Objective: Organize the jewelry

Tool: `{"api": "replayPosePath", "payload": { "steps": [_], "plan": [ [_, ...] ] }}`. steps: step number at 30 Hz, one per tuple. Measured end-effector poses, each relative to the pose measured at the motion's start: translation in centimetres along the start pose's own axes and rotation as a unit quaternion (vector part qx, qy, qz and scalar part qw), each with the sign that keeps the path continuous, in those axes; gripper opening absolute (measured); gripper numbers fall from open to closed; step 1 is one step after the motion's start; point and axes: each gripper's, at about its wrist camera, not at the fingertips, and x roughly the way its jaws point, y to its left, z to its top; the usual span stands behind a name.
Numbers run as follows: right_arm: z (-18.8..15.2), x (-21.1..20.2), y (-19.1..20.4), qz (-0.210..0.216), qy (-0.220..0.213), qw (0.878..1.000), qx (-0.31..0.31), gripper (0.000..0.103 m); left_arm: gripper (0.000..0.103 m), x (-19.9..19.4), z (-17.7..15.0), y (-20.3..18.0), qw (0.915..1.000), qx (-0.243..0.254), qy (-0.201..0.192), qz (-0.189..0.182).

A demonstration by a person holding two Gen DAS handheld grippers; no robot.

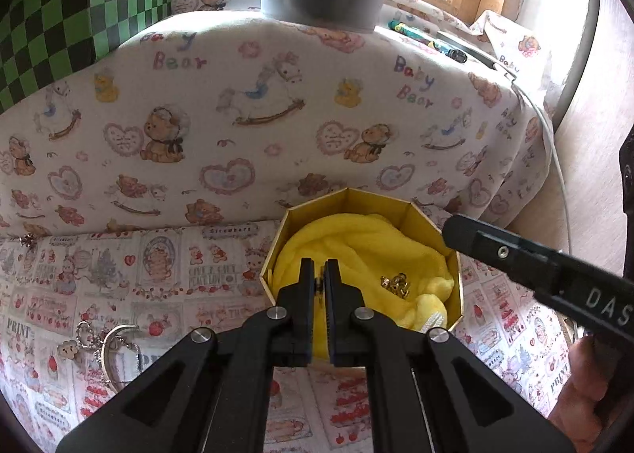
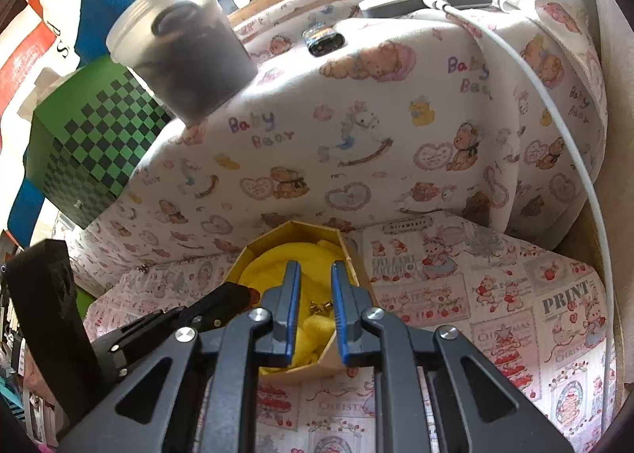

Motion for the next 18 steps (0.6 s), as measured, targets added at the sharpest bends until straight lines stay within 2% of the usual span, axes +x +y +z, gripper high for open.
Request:
{"api": "replayPosePath", "payload": {
  "steps": [4, 8, 12, 14, 17, 18],
  "plan": [
    [0.1, -0.7, -0.4, 0.001, -0.007, 1.000, 0.004, 0.015, 0.004, -0.4, 0.0, -0.2, 0.9999, 0.009, -0.005, 0.001],
    [0.2, -1.1, -0.6, 0.004, -0.011, 1.000, 0.003, 0.015, 0.004, -2.5, -0.1, -0.4, 0.9992, 0.019, -0.027, 0.020],
    [0.0, -1.7, -0.3, 0.004, -0.018, 1.000, -0.006, 0.015, 0.005, -6.0, 0.8, 0.2, 0.9968, 0.032, -0.054, 0.049],
    [-0.1, -2.0, 0.0, 0.003, -0.023, 1.000, -0.011, 0.019, 0.009, -8.3, 1.3, 1.0, 0.9956, 0.026, -0.074, 0.050],
    [-0.4, -2.6, 1.0, -0.005, -0.036, 0.999, -0.022, 0.036, 0.015, -11.8, 1.3, 2.1, 0.9926, 0.025, -0.100, 0.063],
    [-0.5, -2.9, 1.4, -0.015, -0.045, 0.998, -0.029, 0.046, 0.015, -12.7, 1.1, 2.4, 0.9914, 0.028, -0.106, 0.072]
  ]
}}
